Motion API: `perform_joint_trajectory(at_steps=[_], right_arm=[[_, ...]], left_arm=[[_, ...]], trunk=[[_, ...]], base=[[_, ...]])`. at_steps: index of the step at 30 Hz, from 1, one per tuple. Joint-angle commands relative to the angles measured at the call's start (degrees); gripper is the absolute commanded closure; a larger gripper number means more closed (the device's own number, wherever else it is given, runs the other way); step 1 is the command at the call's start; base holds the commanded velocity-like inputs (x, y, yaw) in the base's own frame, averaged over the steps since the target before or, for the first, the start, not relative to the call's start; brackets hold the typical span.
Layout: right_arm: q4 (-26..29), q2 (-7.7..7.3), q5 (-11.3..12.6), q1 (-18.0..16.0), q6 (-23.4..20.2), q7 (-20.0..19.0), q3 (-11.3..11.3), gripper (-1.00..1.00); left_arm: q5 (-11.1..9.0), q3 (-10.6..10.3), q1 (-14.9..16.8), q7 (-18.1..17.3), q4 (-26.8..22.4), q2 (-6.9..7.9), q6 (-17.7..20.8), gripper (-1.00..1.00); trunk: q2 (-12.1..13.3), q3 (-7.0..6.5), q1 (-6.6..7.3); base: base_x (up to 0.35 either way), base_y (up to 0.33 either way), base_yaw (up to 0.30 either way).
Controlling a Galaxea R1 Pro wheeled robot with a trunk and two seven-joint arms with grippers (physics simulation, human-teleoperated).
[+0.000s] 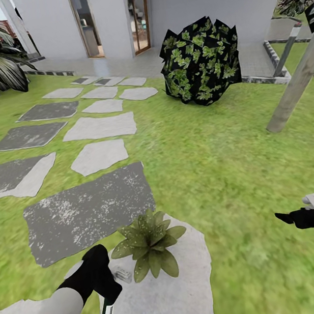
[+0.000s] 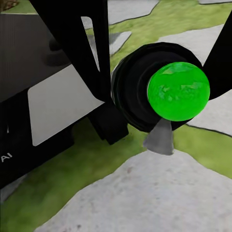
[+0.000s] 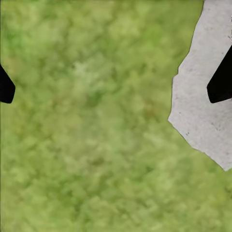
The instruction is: Pick up the pesticide atomizer in the garden and spray insectifuge to fully cover both potted plants in the garden.
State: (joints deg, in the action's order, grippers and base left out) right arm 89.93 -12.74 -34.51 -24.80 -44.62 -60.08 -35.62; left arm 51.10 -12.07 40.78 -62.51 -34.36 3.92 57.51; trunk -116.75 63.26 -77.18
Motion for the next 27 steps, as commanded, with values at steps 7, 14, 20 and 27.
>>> perform_joint_trajectory(at_steps=[7,14,20,27], right_arm=[[0.1,-0.01,-0.5,-0.1,-0.2,-0.6,-0.1,-1.00],[0.1,-0.01,-0.5,0.0,-0.2,-0.6,0.0,-1.00],[0.1,-0.03,-0.5,0.0,-0.2,-0.6,-0.1,-1.00],[0.1,-0.09,-0.5,0.0,-0.2,-0.6,-0.1,-1.00]], left_arm=[[0.4,-0.2,0.0,-0.6,-0.1,0.04,0.3,1.00],[0.4,-0.2,0.1,-0.8,-0.1,0.04,0.3,1.00],[0.4,-0.2,0.1,-0.8,-0.1,0.04,0.3,1.00],[0.4,-0.2,0.1,-0.9,-0.1,0.02,0.3,1.00]], trunk=[[0.0,0.26,0.01],[0.0,0.47,0.01],[0.0,0.52,0.01],[0.0,0.69,0.01]], base=[[0.000,-0.022,0.224],[0.043,-0.090,0.219],[0.176,-0.282,0.048],[0.126,-0.310,0.083]])
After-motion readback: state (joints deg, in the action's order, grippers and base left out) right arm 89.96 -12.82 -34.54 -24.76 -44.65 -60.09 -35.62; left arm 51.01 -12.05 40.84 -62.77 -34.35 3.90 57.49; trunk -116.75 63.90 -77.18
